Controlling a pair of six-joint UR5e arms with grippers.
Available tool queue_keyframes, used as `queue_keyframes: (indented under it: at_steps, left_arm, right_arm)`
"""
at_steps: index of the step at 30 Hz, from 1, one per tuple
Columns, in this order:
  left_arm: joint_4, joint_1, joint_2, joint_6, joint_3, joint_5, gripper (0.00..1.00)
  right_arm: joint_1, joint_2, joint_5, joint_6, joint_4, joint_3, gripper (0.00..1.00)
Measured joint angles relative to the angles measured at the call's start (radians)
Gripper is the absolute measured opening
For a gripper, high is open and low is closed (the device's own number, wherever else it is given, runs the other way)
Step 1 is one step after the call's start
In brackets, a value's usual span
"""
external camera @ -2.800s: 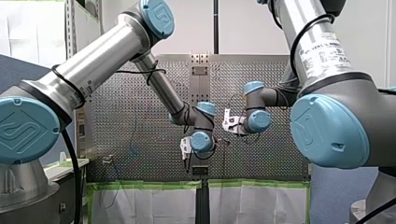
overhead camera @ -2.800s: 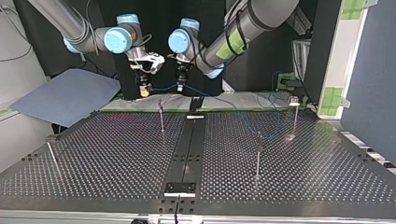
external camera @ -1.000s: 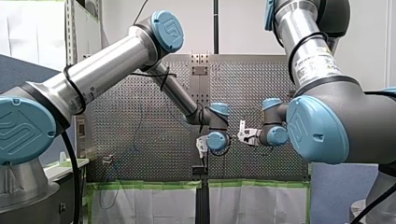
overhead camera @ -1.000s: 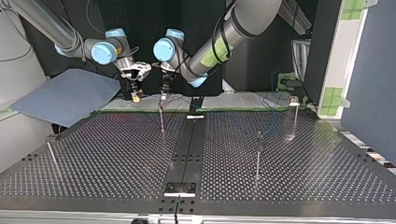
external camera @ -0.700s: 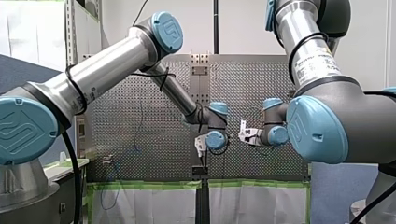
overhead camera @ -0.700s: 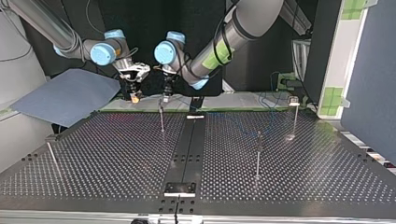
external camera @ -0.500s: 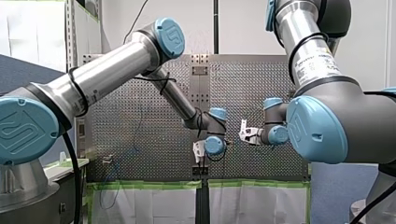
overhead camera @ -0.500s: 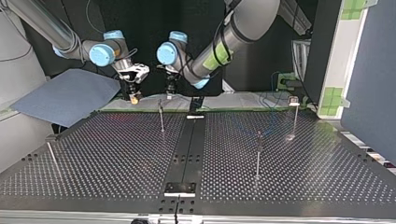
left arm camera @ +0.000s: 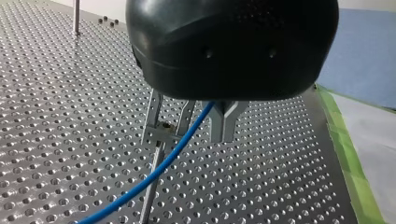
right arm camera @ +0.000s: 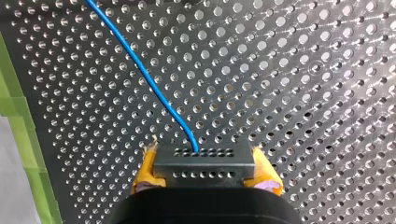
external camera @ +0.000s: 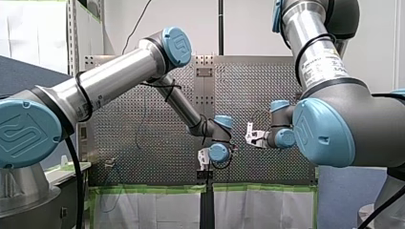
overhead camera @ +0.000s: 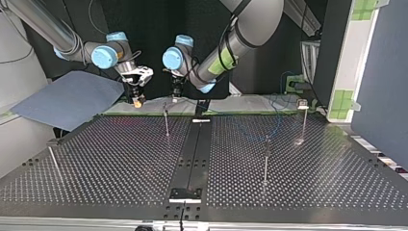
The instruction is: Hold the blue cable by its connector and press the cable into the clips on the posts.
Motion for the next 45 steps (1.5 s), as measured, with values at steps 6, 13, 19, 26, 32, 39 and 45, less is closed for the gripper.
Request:
queue_keyframes:
  at_steps: [6,13,19,26,32,39,45]
  left_arm:
    - [-0.015,-0.001,0.002,0.024,0.002,-0.005,0.00]
    - [-0.048,-0.001,0.026,0.034,0.002,-0.003,0.00]
    - [-0.036,0.002,0.035,0.037,0.002,0.002,0.00]
    - [-0.017,0.013,0.036,0.025,0.002,0.015,0.00]
    - [-0.026,0.032,0.036,0.023,0.002,0.036,0.00]
    - [-0.035,0.057,0.035,0.023,0.003,0.066,0.00]
    - [-0.042,0.068,0.035,0.024,0.020,0.081,0.00]
  right_arm:
    - [0.000,0.001,0.000,-0.002,0.000,-0.001,0.00]
    - [-0.001,0.003,0.001,-0.002,-0.001,-0.002,0.00]
    - [-0.005,0.004,0.002,-0.002,-0.001,-0.003,0.00]
    - [-0.007,0.012,0.003,0.000,-0.007,-0.006,0.00]
    - [-0.008,0.045,0.000,-0.006,-0.004,-0.023,0.00]
    - [-0.009,0.052,0.000,-0.003,-0.001,-0.040,0.00]
    - [-0.010,0.052,-0.002,0.000,0.002,-0.055,0.00]
